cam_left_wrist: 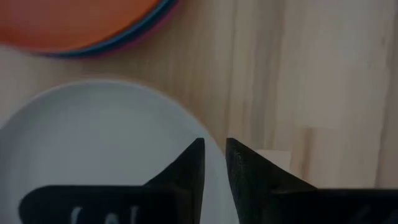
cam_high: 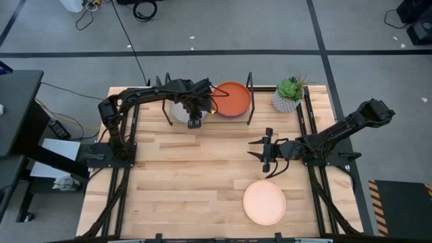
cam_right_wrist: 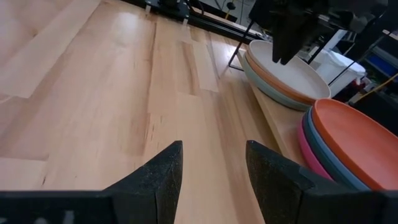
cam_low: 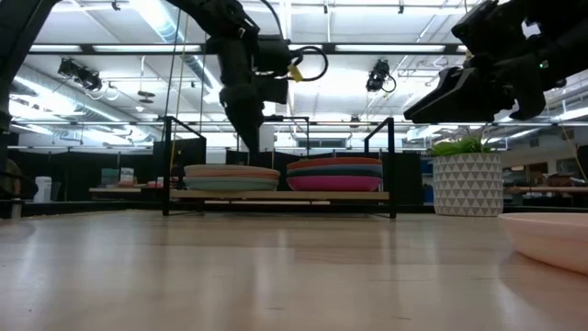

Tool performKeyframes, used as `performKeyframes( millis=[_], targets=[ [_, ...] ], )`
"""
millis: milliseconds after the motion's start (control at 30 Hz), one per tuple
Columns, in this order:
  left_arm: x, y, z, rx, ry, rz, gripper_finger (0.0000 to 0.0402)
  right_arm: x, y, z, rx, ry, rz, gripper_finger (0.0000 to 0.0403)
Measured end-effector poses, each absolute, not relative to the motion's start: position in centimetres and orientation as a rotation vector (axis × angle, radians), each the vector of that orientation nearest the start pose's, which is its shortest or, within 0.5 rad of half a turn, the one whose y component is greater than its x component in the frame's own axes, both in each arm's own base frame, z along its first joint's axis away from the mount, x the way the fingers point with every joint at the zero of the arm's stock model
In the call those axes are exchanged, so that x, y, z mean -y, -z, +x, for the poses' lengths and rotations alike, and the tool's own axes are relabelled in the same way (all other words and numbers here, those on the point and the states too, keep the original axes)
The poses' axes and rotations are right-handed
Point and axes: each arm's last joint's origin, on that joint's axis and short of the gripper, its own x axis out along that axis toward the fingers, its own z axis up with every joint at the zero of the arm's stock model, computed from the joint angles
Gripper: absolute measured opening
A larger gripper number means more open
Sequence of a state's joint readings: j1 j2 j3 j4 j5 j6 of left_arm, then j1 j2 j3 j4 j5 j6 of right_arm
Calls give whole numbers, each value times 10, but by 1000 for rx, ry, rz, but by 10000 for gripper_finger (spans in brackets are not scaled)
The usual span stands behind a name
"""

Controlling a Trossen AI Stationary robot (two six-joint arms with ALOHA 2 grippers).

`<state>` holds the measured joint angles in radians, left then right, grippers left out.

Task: Place and stack plates onto a shelf
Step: Adjust the left stacked plates on the shelf

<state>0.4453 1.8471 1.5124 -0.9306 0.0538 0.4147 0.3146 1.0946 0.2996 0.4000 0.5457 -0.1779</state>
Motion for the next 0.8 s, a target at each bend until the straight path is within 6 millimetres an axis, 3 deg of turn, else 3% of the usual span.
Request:
performKeyframes(
  millis=[200, 467, 800],
  targets=[
    [-151, -226, 340, -1193, 16, 0, 50, -37, -161, 191, -417, 211, -340, 183],
    [-112, -219, 351, -1196, 120, 44, 32, -26, -146, 184, -428, 170, -217, 167],
    [-74, -212, 364, -1123, 215, 32, 29, -27, -140, 180, -441, 124, -200, 162]
  ],
)
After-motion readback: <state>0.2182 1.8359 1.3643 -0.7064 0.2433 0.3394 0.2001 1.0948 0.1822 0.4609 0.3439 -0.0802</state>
